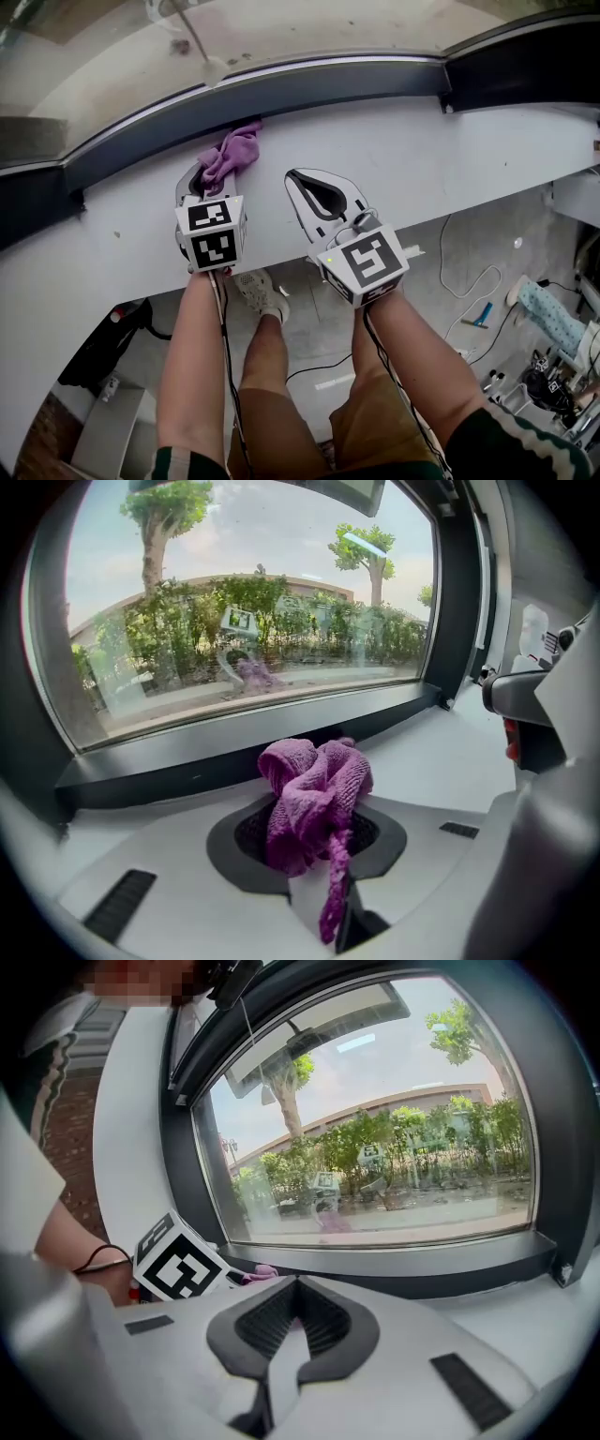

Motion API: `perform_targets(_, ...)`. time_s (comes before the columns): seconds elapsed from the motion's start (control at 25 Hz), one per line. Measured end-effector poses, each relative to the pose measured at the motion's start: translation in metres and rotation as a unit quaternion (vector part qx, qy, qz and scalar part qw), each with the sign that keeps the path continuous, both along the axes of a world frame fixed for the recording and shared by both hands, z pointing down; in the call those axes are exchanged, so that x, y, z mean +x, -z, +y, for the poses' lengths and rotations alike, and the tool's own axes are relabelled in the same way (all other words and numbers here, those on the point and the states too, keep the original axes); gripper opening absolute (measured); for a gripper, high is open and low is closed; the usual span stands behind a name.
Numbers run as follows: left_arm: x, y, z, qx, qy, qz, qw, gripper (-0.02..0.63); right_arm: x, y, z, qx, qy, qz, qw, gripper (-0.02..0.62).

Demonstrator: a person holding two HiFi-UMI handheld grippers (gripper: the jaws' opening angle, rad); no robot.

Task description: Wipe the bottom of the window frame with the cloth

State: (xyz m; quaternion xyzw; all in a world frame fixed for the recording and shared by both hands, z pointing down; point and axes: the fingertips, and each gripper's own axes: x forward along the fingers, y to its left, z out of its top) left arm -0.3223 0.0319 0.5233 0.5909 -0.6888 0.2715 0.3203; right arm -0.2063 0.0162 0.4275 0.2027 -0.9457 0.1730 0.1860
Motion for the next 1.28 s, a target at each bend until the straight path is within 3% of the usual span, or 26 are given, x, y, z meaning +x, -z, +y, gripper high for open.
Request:
perform_targets(0.6,-0.088,-0.001,0.064,0.002,0.044,-0.002,0.999,0.107,-0.093,-0.003,0.051,-0.004,0.041,0.022,0.999,0.014)
perform_targets(1.28,-0.203,0.001,0.16,0.0,0.15,-0.019,0.9885,0.107,-0.185,-0.012,0.128,-0.014,0.126,0.023,0.992,0.014)
